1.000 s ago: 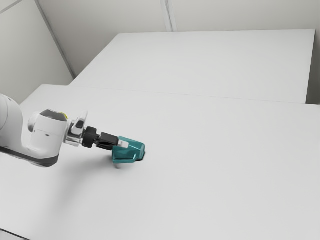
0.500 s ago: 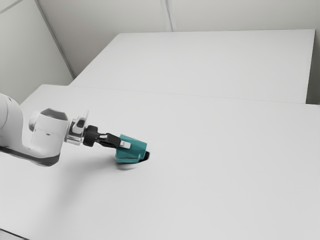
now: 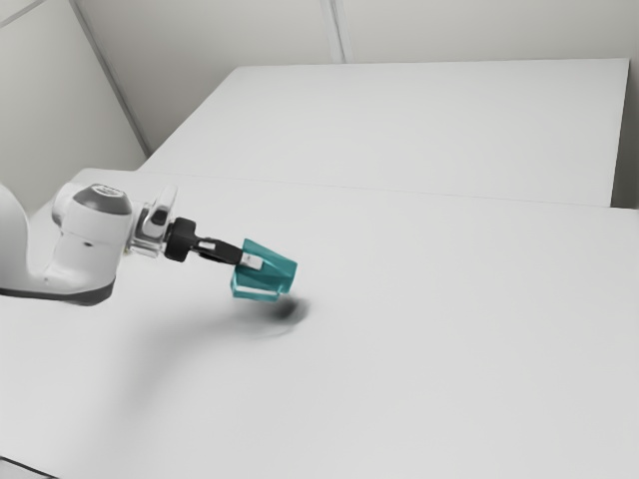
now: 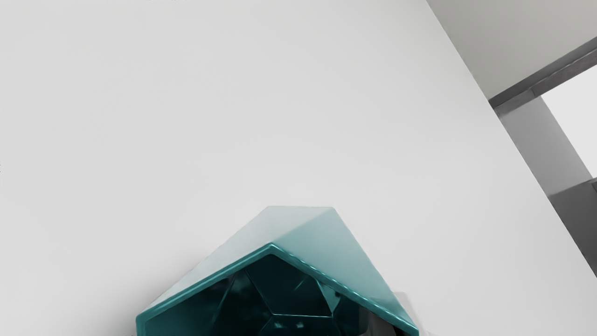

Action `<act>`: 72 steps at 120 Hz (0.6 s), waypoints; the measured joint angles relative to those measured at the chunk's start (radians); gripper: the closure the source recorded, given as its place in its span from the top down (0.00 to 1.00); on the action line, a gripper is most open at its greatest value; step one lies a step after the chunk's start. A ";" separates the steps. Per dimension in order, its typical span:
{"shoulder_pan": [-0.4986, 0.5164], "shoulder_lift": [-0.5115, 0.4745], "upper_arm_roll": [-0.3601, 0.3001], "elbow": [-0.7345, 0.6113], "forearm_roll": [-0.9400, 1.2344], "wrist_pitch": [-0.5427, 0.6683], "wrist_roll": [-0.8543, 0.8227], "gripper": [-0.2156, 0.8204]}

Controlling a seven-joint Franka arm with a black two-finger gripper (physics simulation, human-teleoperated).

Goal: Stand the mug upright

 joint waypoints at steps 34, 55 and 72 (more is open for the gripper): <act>-0.023 -0.033 -0.013 0.097 0.452 0.004 -0.167 0.04; -0.006 -0.063 -0.058 0.097 0.687 0.016 -0.302 0.04; -0.007 -0.083 -0.098 0.091 0.817 0.035 -0.411 0.04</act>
